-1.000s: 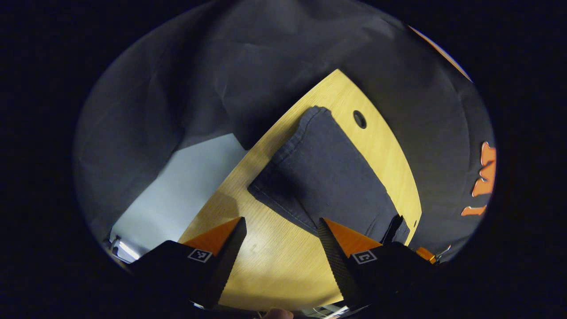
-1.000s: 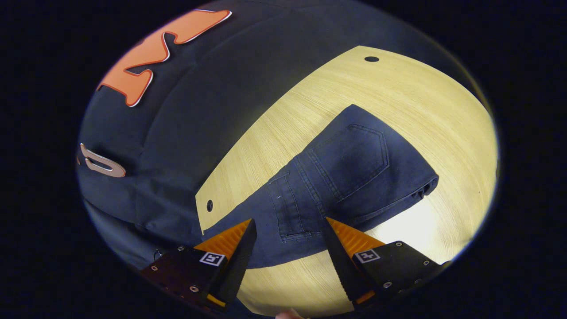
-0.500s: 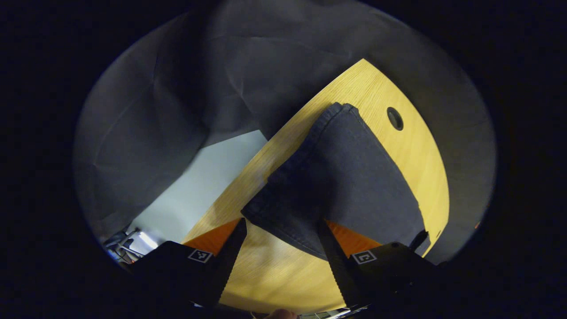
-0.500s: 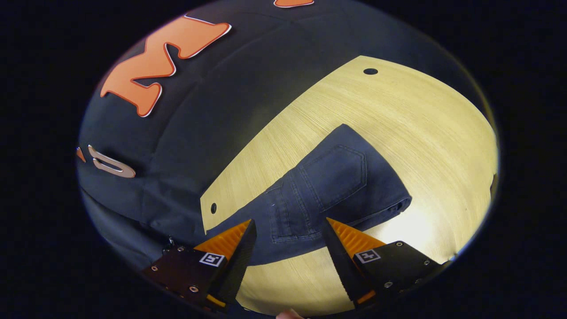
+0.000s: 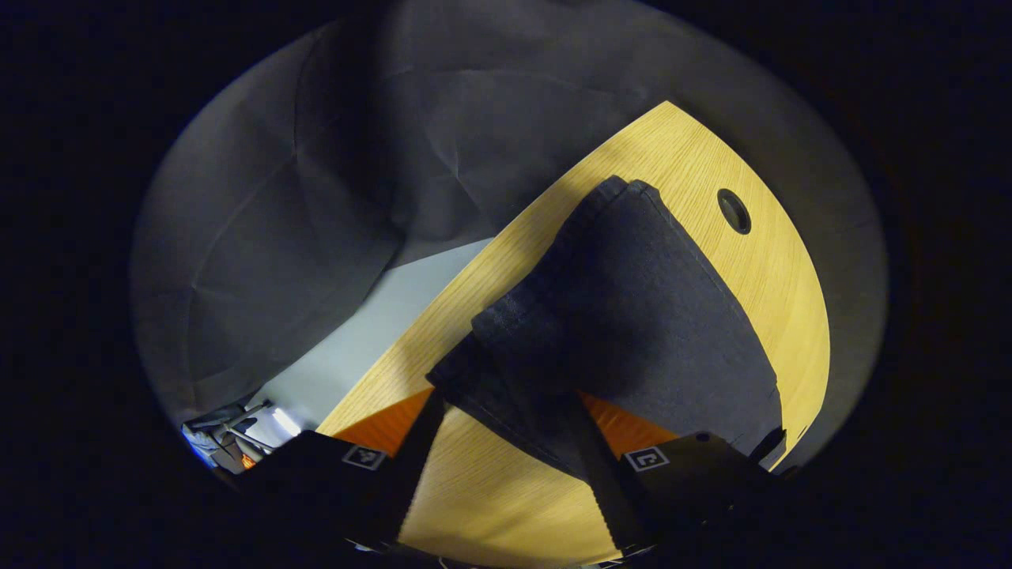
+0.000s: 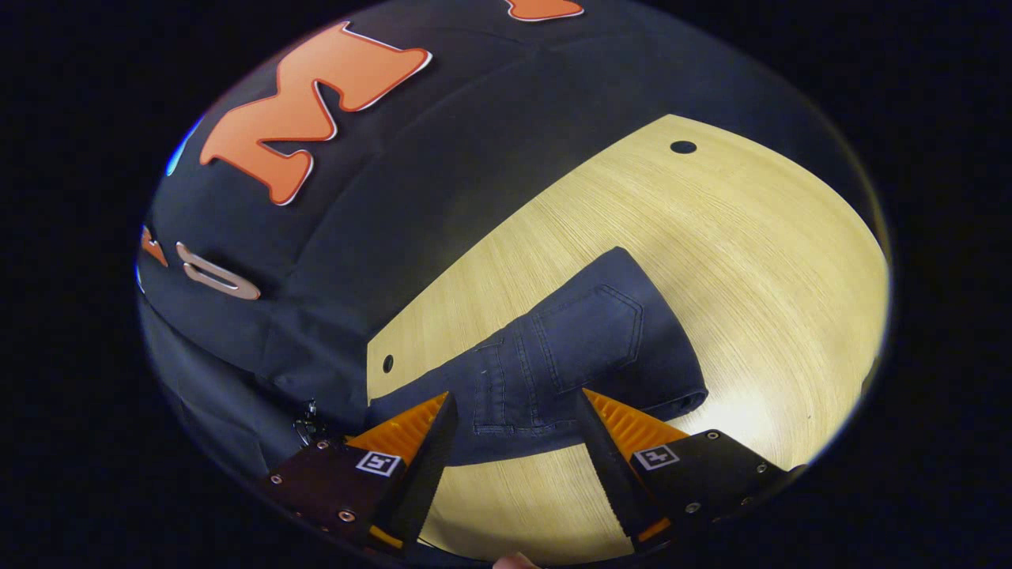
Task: Grasp the waist and the cuffs of the jeans and fold them to make the two legs overlap; first hold the waist and fold one-third of the jeans toward the cuffs, then hold the cuffs and fold the remaining one-third in the same direction to finish folding.
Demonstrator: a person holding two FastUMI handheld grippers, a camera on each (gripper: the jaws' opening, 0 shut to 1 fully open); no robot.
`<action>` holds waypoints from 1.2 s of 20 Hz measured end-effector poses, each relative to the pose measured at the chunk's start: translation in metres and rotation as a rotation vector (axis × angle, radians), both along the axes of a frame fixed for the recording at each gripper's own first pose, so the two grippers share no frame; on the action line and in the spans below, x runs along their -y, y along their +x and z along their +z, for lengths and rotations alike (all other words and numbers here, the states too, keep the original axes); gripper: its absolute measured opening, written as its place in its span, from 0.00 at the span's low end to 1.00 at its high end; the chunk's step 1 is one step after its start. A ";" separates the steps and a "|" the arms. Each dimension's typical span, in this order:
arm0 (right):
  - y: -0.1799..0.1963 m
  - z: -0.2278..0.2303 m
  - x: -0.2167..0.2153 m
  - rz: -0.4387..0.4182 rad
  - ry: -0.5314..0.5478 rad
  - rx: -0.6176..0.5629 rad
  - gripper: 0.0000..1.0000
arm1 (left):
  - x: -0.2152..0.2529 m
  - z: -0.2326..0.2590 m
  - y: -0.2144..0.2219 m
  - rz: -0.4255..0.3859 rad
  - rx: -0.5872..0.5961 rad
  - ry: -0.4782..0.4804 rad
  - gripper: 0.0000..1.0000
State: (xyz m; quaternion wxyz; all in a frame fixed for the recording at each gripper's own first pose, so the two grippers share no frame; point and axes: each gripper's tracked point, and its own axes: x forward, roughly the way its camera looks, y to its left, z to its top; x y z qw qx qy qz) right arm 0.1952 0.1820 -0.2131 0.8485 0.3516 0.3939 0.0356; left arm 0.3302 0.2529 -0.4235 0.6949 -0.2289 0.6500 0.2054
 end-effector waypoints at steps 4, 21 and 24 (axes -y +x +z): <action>-0.003 0.000 0.007 0.021 -0.019 0.005 0.92 | 0.021 -0.009 0.019 0.021 0.138 -0.045 0.32; 0.012 0.037 0.059 0.002 -0.221 0.223 0.98 | 0.085 0.129 0.043 -0.238 0.547 -0.003 0.08; 0.013 0.041 0.066 0.001 -0.257 0.248 0.98 | 0.115 0.160 0.048 -0.317 0.606 -0.011 0.08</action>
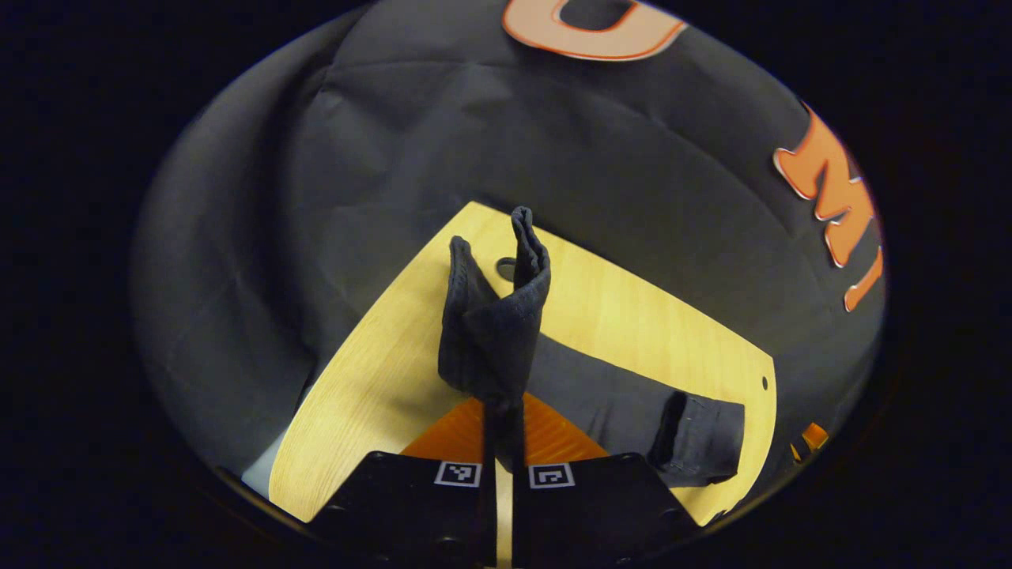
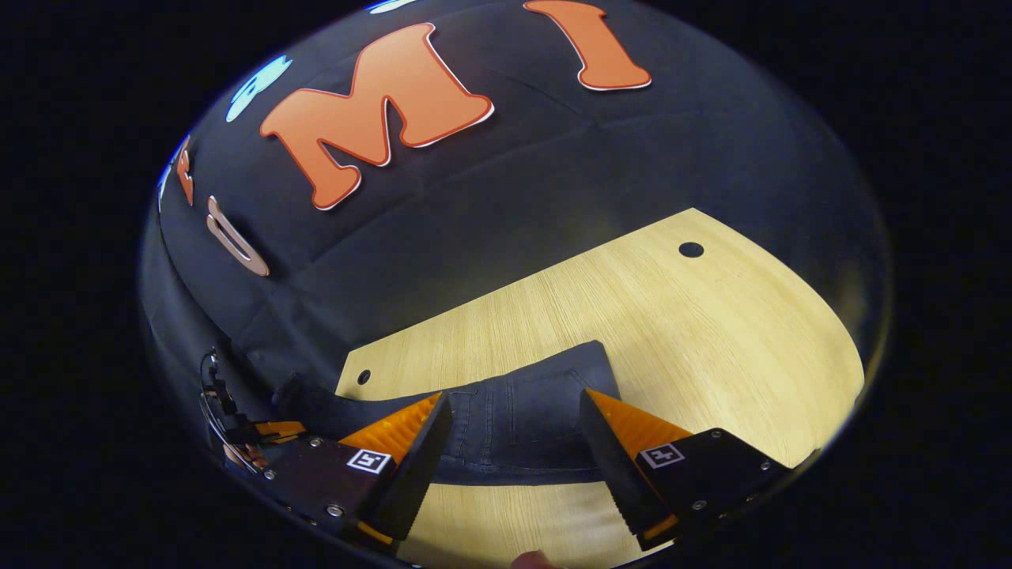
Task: Grasp the waist and the cuffs of the jeans and fold them to make the two legs overlap; first hold the waist and fold one-third of the jeans toward the cuffs, then hold the cuffs and fold the remaining one-third in the same direction to finish folding.
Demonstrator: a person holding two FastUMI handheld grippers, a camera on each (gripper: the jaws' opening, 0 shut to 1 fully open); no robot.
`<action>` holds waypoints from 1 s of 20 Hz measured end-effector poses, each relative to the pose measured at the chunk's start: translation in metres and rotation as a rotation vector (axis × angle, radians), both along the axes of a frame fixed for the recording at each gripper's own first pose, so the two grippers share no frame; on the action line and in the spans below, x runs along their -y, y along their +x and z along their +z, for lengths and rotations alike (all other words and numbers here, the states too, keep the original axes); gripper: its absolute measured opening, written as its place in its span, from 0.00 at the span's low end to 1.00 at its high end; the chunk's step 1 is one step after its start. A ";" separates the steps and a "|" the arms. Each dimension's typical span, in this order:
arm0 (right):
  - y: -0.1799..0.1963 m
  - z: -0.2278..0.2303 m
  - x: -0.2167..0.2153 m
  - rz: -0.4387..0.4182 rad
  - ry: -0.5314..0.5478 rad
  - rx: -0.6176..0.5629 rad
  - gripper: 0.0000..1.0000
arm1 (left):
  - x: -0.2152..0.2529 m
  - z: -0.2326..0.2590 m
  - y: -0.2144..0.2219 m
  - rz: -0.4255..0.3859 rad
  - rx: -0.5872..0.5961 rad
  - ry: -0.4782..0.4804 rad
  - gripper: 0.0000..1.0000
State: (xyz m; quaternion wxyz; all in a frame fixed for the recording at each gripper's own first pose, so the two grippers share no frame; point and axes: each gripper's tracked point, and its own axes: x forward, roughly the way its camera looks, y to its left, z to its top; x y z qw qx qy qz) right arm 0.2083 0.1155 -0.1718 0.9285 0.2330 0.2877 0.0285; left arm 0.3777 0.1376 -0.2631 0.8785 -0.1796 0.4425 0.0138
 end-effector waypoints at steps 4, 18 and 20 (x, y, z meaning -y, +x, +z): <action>-0.001 0.005 0.011 0.010 -0.037 0.021 0.98 | 0.047 0.031 -0.002 -0.092 0.066 -0.005 0.07; -0.013 0.001 0.070 -0.007 -0.089 0.031 0.98 | 0.232 0.100 -0.016 -0.404 0.202 -0.010 0.07; -0.013 -0.003 0.079 -0.011 -0.084 0.027 0.98 | 0.254 0.100 -0.014 -0.434 0.201 0.002 0.07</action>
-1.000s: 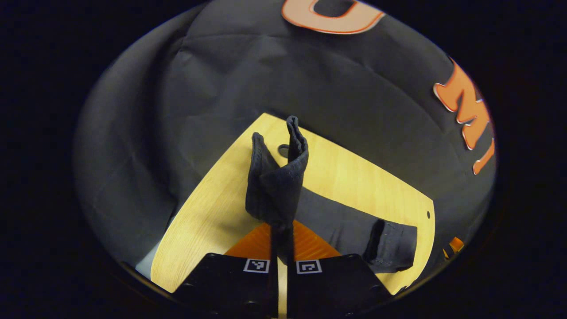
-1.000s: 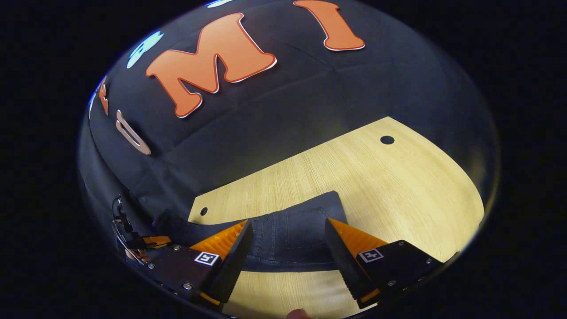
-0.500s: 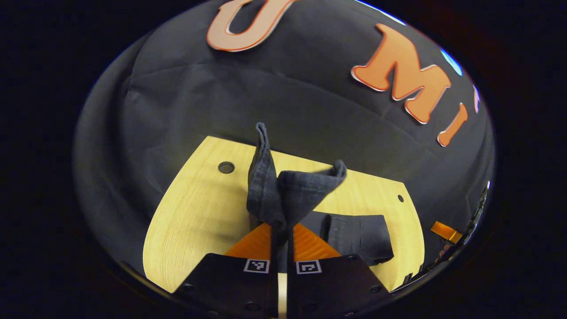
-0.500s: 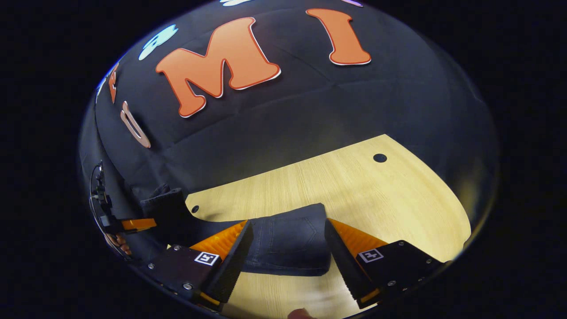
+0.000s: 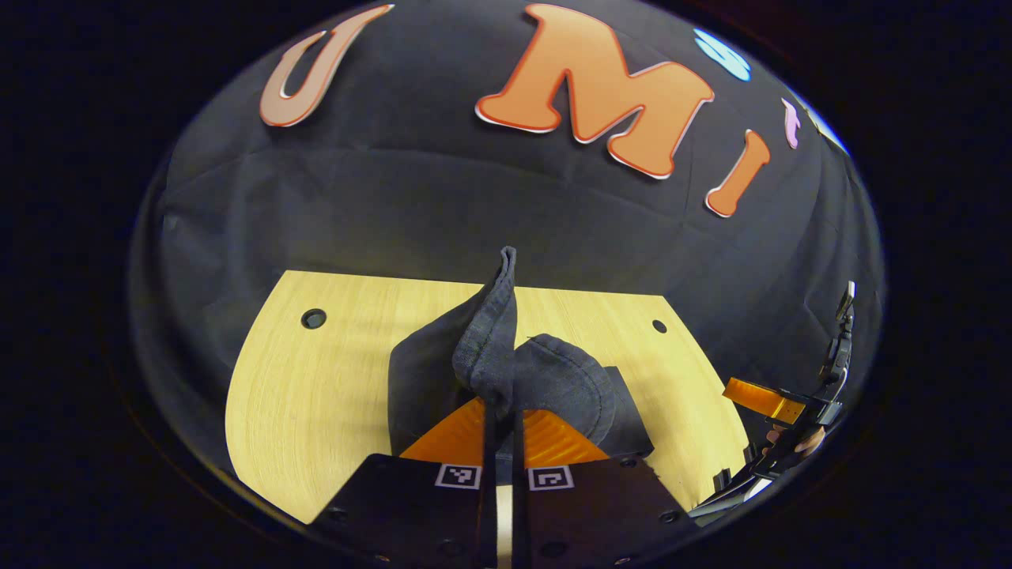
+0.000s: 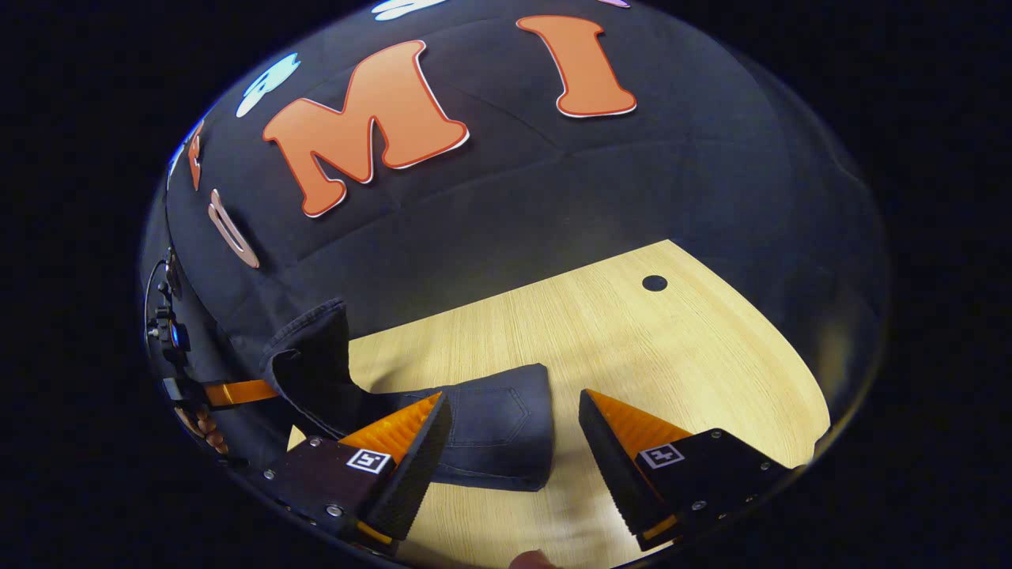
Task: Grasp the waist and the cuffs of the jeans and fold them to make the two legs overlap; first hold the waist and fold one-third of the jeans toward the cuffs, then hold the cuffs and fold the remaining one-third in the same direction to finish folding.
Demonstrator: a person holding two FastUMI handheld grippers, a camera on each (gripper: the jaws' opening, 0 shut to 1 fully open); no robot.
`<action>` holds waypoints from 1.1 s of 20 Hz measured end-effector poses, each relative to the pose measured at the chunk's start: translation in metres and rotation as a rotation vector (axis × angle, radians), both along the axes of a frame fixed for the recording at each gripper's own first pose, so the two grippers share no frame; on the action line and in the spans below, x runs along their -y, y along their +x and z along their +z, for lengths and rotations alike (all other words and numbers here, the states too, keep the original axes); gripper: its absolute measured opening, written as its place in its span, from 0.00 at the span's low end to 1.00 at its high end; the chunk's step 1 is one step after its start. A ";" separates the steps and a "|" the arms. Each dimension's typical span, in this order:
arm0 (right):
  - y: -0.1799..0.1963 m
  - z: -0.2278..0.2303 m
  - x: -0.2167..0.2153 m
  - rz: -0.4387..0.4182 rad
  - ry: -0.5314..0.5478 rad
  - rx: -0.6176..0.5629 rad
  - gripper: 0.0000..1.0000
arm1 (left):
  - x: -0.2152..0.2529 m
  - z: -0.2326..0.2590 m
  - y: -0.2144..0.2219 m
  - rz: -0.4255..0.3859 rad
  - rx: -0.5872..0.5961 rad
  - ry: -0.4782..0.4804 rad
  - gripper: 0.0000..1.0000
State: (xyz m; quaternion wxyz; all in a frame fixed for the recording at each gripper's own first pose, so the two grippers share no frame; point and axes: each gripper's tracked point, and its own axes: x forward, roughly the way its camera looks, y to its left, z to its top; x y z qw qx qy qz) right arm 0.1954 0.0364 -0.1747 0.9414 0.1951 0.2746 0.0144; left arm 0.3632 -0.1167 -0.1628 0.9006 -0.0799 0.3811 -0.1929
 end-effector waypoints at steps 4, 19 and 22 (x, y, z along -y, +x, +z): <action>-0.002 -0.007 0.018 -0.012 0.019 0.000 0.98 | 0.031 0.006 0.016 0.012 0.012 0.005 0.07; -0.014 -0.031 0.074 -0.066 0.052 -0.026 0.98 | 0.146 -0.027 0.065 0.094 -0.060 0.054 0.07; -0.015 -0.037 0.080 -0.077 0.062 -0.039 0.98 | 0.173 -0.053 0.047 0.043 -0.131 0.067 0.08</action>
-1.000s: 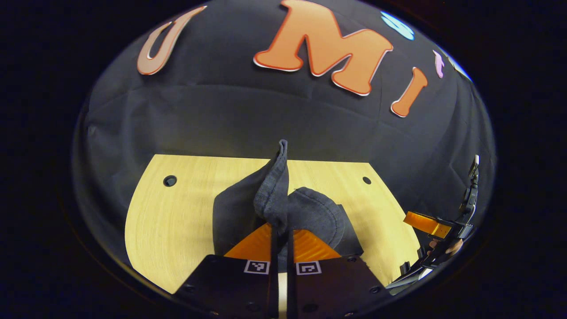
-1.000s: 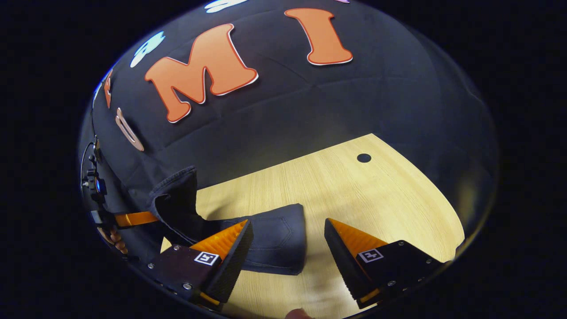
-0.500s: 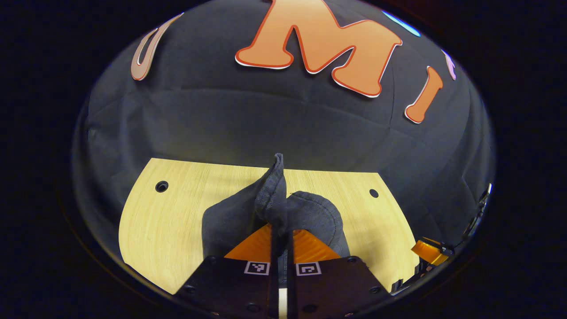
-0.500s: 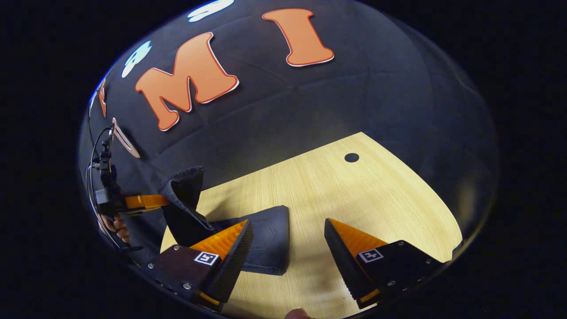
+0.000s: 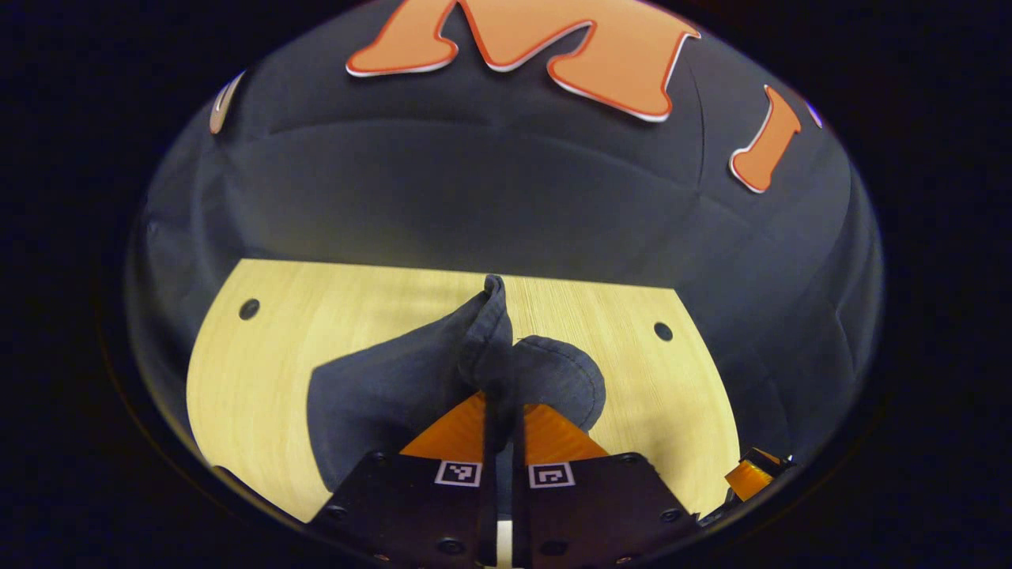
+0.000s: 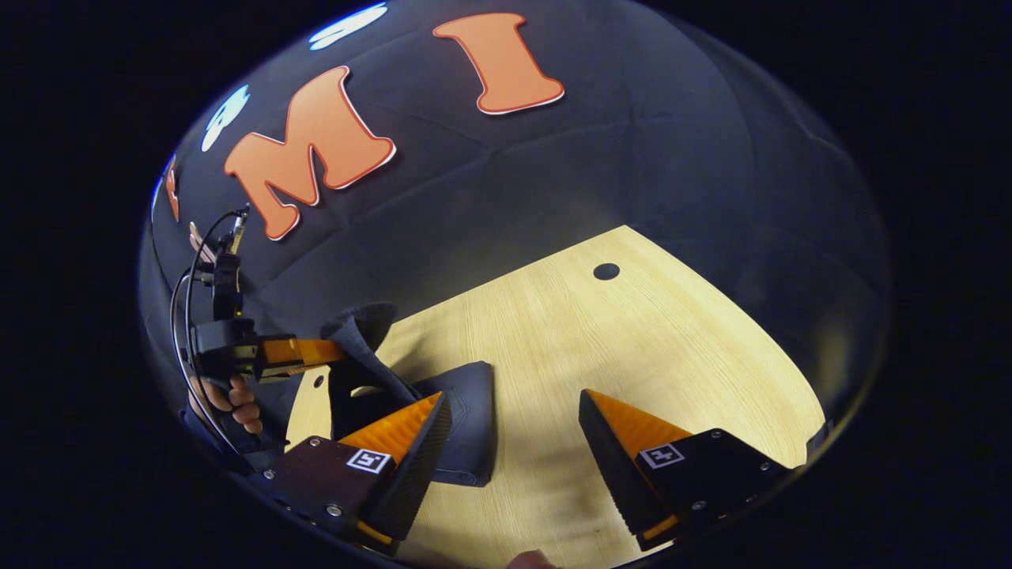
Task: Grasp the waist and the cuffs of the jeans and fold them to make the two legs overlap; first hold the waist and fold one-third of the jeans toward the cuffs, then hold the cuffs and fold the remaining one-third in the same direction to finish folding.
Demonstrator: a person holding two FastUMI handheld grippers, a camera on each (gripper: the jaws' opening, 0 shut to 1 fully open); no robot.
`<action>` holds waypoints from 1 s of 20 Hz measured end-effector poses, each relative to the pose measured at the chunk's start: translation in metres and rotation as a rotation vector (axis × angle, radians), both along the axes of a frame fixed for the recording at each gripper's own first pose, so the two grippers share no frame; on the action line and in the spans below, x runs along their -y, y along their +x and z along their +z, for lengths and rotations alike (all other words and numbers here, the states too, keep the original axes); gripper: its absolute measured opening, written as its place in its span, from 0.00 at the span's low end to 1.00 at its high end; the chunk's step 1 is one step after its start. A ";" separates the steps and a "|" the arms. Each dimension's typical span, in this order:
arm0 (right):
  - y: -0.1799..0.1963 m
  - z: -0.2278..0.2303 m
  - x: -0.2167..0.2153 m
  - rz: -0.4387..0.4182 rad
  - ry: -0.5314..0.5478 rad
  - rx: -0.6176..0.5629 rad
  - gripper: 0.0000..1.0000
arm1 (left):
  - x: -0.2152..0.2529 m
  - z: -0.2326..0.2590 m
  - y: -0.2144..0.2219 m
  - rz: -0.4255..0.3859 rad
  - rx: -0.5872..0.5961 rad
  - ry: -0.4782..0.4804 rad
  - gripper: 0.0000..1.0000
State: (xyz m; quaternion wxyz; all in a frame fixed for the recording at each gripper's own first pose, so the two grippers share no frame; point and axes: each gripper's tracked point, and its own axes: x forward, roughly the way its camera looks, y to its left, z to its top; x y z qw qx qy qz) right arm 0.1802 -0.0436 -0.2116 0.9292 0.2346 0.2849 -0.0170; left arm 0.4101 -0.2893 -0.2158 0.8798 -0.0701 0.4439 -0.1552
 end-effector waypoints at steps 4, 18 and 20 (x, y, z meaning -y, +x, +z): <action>0.004 -0.006 0.005 -0.016 0.008 -0.008 0.98 | 0.019 -0.022 -0.041 -0.133 -0.067 0.056 0.08; 0.021 0.015 -0.017 -0.009 -0.035 0.044 0.99 | 0.047 -0.014 -0.119 -0.478 0.053 0.095 0.87; 0.026 0.033 -0.019 -0.012 -0.084 0.108 0.99 | 0.034 0.007 -0.101 -0.434 0.143 0.083 0.88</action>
